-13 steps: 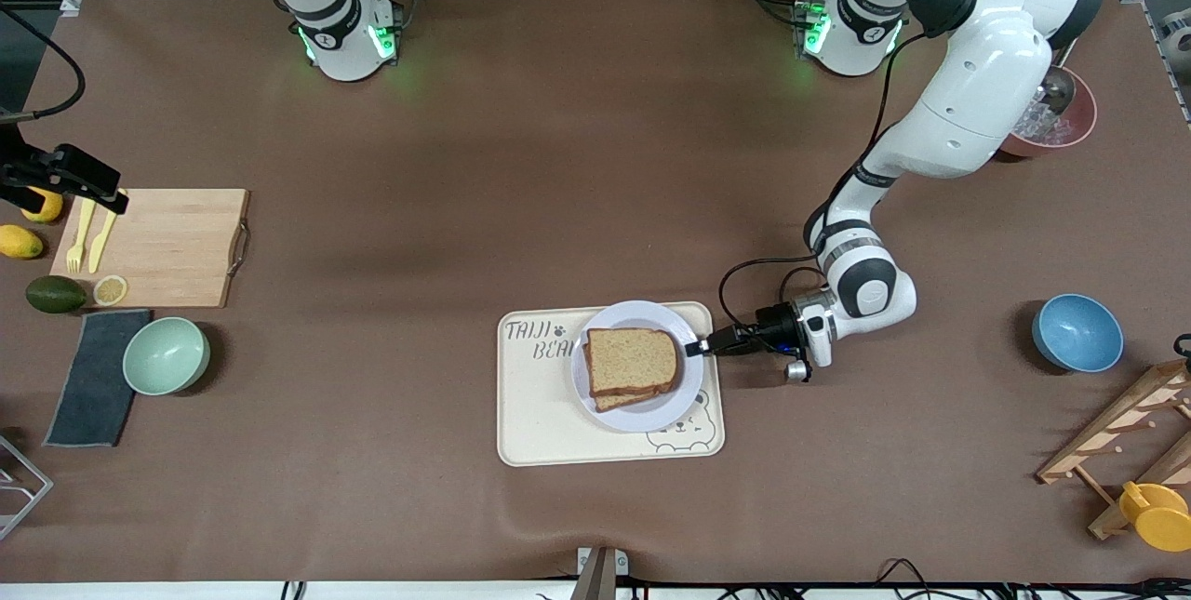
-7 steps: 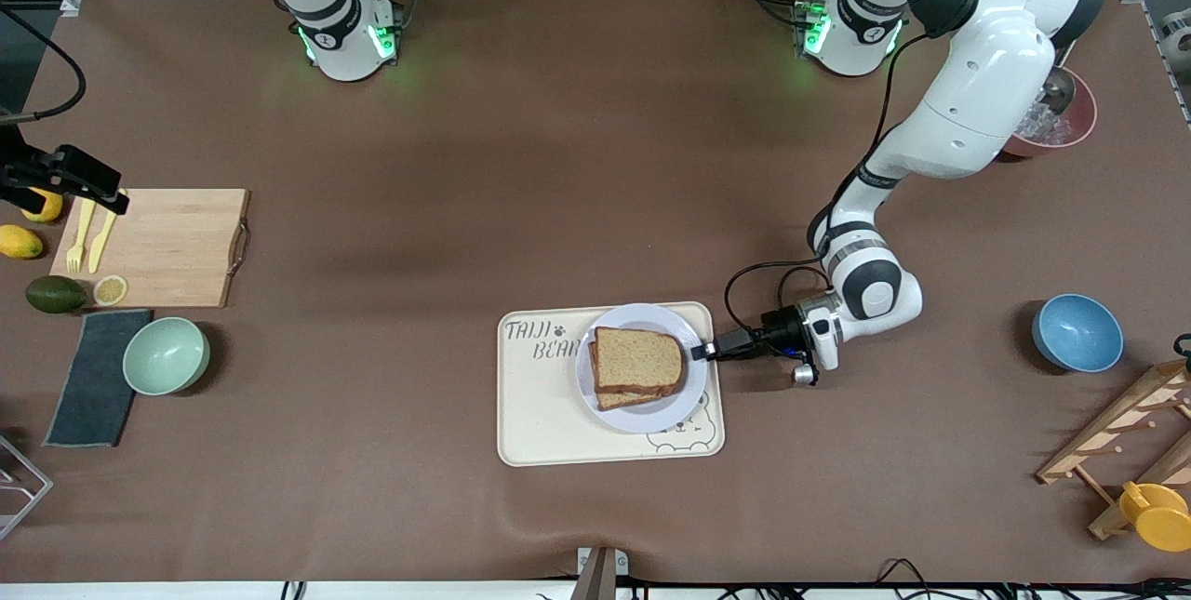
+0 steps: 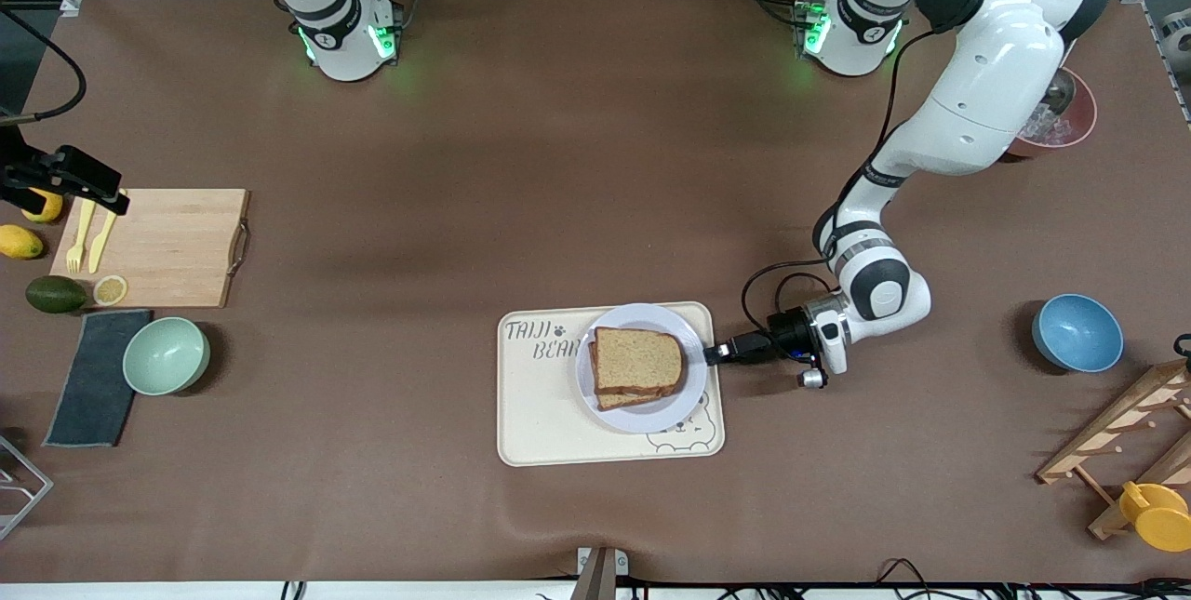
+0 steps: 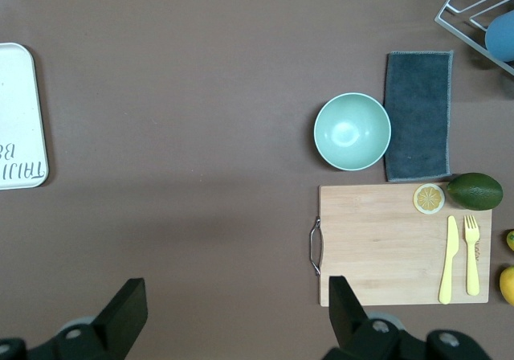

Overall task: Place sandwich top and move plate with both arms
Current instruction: 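Open the left gripper and draw it back from the plate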

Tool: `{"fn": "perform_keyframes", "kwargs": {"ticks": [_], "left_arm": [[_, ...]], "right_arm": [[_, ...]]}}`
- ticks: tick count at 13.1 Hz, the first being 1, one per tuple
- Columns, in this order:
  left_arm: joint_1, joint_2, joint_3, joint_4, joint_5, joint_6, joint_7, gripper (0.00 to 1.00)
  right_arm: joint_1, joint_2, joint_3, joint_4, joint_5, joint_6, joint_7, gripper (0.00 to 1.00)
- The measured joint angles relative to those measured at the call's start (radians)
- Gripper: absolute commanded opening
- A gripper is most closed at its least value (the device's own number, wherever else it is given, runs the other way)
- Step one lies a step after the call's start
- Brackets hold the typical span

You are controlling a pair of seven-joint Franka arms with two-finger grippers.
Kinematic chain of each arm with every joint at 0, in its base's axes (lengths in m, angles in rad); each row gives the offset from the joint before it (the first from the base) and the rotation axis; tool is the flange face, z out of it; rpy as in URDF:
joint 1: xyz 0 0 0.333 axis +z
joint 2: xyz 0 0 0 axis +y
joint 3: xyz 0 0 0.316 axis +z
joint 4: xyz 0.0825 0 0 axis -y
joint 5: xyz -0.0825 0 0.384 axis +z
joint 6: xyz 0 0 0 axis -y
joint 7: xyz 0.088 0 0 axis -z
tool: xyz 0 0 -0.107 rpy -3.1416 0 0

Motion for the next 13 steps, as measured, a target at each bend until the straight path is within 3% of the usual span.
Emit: {"fn": "perform_keyframes", "kwargs": {"ticks": [3, 9, 13], "left_arm": [[0.005, -0.030, 0.002, -0.021, 0.012, 0.007, -0.052, 1.00], [0.048, -0.157, 0.002, -0.064, 0.199, 0.011, -0.240, 1.00], [0.068, -0.246, 0.003, -0.066, 0.448, 0.010, -0.470, 1.00]], "right_arm": [[0.000, 0.000, 0.000, 0.000, 0.000, 0.000, 0.000, 1.00], [-0.015, 0.001, 0.000, 0.000, 0.000, 0.000, -0.001, 1.00], [-0.024, 0.002, 0.000, 0.000, 0.001, -0.010, -0.002, 1.00]]}}
